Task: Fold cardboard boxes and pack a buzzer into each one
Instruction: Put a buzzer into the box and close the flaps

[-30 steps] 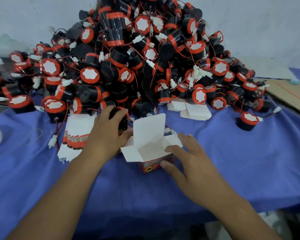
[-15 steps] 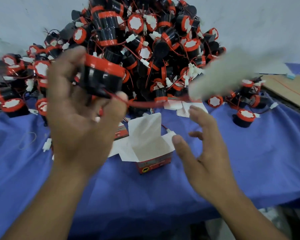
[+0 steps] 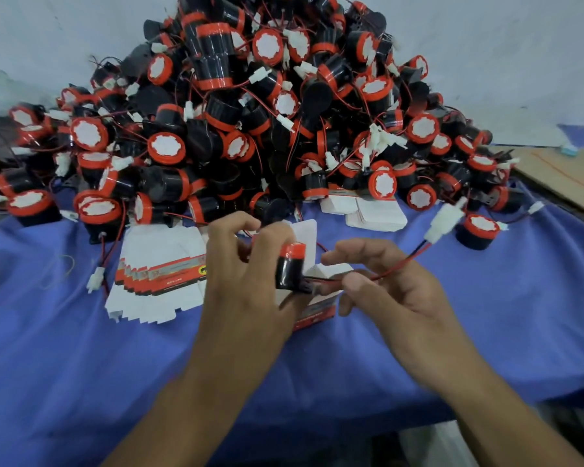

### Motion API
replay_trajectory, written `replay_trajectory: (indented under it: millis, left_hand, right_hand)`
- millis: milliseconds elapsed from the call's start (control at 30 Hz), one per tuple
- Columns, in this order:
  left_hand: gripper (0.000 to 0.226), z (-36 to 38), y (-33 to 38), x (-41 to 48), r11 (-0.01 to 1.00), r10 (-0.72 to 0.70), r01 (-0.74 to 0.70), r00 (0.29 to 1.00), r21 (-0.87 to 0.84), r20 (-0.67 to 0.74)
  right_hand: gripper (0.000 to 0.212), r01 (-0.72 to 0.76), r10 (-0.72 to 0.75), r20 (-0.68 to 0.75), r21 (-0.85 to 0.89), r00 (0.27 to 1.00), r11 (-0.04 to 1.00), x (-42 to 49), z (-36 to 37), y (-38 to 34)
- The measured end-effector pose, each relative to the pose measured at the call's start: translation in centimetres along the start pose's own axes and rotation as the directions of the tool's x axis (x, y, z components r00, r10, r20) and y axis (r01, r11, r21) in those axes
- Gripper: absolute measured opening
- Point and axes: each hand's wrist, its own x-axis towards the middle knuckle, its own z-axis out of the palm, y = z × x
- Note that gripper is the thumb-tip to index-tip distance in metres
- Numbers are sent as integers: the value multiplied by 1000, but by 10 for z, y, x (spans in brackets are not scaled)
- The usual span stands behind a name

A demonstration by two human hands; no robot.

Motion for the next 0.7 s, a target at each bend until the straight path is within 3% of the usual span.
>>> replay_trajectory:
  millis: [100,267,300,367,467,567,700]
  left_hand:
    - [53,10,5,-8,994,102,-103,994,31,45]
    - [56,9,9,-7,964,244,-225,960,-139,139]
    - [66,6,5,-5,966,223,-194,958,-169,178]
    - [79,-4,-5,0,982,52,-5,969,-190,243]
    - [72,-11,-27,0,974,-206,226,915,-18,346]
    - [59,-8,-41,-3,964,-263,250,843,92,469]
    - [27,-9,-44,1,967,-250,236,816,94,520]
  right_hand:
    - [32,-7,5,-29,-72,1000,997,3,2,1]
    - [43,48,-53,-22,-188,998,981,11,-4,1]
    - [43,52,-60,-27,-231,998,972,13,-7,1]
    - [44,55,-74,-37,-370,997,928,16,-14,0]
    - [51,11,-32,-27,-572,999,820,21,-20,0]
    - [57,44,-25,39,-633,999,773,25,-18,-1]
    - [53,67,-23,78,-622,997,780,27,-13,0]
